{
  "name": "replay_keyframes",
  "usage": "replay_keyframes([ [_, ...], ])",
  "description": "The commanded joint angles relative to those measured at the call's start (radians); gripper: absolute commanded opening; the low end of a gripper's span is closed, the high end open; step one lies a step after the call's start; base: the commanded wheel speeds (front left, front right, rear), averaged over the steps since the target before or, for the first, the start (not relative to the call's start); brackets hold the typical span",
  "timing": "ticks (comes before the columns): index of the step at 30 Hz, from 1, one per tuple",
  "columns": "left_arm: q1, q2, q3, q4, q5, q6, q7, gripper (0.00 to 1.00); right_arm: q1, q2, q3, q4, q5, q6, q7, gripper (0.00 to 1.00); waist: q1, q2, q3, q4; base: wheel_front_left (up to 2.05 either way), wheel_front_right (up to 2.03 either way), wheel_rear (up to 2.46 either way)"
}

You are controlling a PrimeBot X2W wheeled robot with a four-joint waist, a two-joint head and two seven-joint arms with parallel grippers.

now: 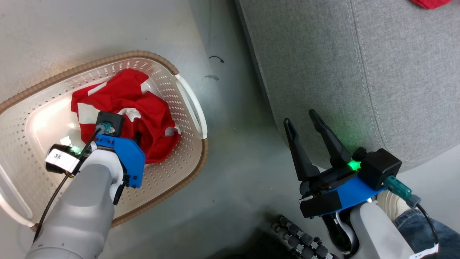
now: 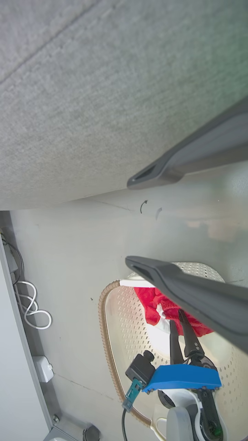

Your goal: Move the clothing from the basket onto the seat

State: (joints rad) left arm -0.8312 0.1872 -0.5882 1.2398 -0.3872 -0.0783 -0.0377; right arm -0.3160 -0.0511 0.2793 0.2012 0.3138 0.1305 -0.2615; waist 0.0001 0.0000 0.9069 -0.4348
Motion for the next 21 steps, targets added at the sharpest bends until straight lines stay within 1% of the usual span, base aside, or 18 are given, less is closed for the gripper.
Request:
replay_keyframes([
  [1,-0.019,0.002,0.001,0.005,-0.005,0.007,0.004,1.00,0.006,0.001,-0.001,-0.006,0.009,0.000,-0.005,1.00,-0.0001,0.0000,0.001,0.001,0.00,0.00,0.00],
  [2,-0.021,0.001,0.000,0.007,-0.006,0.008,0.006,1.00,0.006,0.001,-0.001,-0.006,0.008,0.000,-0.005,1.00,-0.0001,0.0000,0.002,0.002,0.00,0.00,0.00],
  [3,-0.022,0.000,0.001,0.008,-0.009,0.007,0.006,0.88,0.006,0.001,0.000,-0.007,0.008,0.000,-0.005,1.00,-0.0001,0.0000,0.002,0.002,0.00,0.00,0.00],
  [4,-0.023,0.000,0.000,0.010,-0.010,0.006,0.008,0.60,0.006,0.001,0.000,-0.008,0.008,0.000,-0.005,1.00,-0.0001,0.0000,0.003,0.003,0.00,0.00,0.00],
  [5,-0.024,0.000,-0.001,0.011,-0.011,0.004,0.005,0.49,0.006,0.001,0.000,-0.009,0.009,0.000,-0.005,1.00,-0.0001,0.0000,0.003,0.003,0.00,0.00,0.00],
  [6,-0.027,0.000,-0.003,0.011,-0.012,0.002,0.000,0.01,0.005,0.001,0.000,-0.009,0.009,0.000,-0.005,1.00,-0.0001,0.0000,0.004,0.003,0.00,0.00,0.00],
  [8,-0.026,-0.004,-0.007,0.015,-0.018,-0.009,0.009,0.00,0.002,0.001,0.000,-0.008,0.010,0.000,-0.005,1.00,-0.0001,0.0000,0.004,0.004,0.00,0.00,0.00],
  [15,-0.030,0.000,-0.012,0.021,-0.028,-0.017,0.012,0.00,-0.016,0.001,0.015,0.003,0.018,0.000,-0.005,1.00,-0.0001,0.0000,-0.003,0.001,0.00,0.00,0.00],
  [21,-0.034,0.002,-0.009,0.021,-0.042,-0.019,-0.020,0.00,-0.048,0.001,0.032,0.016,0.018,0.000,-0.005,1.00,-0.0001,0.0000,-0.026,-0.007,0.00,0.00,0.00],
])
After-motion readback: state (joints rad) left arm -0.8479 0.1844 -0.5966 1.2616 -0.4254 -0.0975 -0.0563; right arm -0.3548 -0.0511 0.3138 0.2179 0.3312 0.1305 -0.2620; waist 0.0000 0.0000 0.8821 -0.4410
